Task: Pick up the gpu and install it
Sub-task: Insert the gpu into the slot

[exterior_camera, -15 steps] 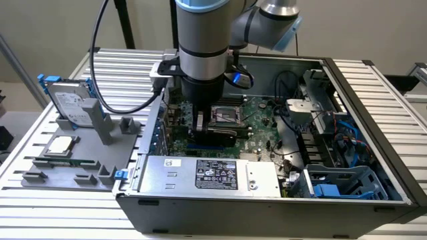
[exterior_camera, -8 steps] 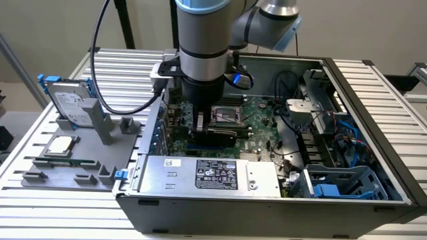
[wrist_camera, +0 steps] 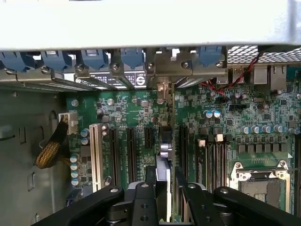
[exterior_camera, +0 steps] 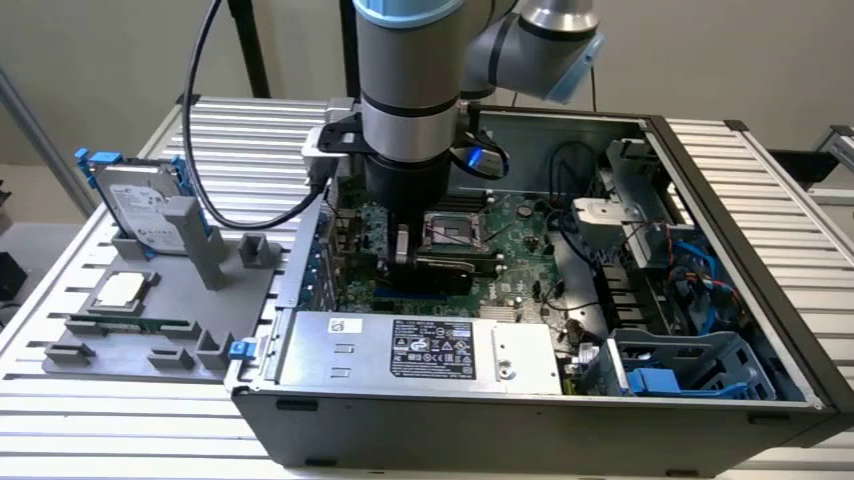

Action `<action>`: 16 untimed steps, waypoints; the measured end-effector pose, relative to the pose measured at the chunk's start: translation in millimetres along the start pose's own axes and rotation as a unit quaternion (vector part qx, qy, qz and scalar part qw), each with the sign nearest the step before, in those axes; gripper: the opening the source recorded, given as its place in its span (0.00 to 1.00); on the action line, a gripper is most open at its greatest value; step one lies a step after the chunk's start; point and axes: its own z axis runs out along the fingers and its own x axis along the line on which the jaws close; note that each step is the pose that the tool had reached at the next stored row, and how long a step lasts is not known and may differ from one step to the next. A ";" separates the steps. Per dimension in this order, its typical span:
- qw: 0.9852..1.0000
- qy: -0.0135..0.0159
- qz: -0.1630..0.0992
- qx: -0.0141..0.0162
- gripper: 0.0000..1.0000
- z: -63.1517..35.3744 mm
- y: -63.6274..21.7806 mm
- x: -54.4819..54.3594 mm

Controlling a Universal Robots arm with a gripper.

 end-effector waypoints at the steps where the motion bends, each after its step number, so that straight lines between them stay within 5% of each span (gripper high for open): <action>1: 1.000 0.000 0.000 0.000 0.00 0.3 -0.1 0.0; 16: 1.000 0.001 0.000 -0.001 0.00 6.5 0.0 -0.2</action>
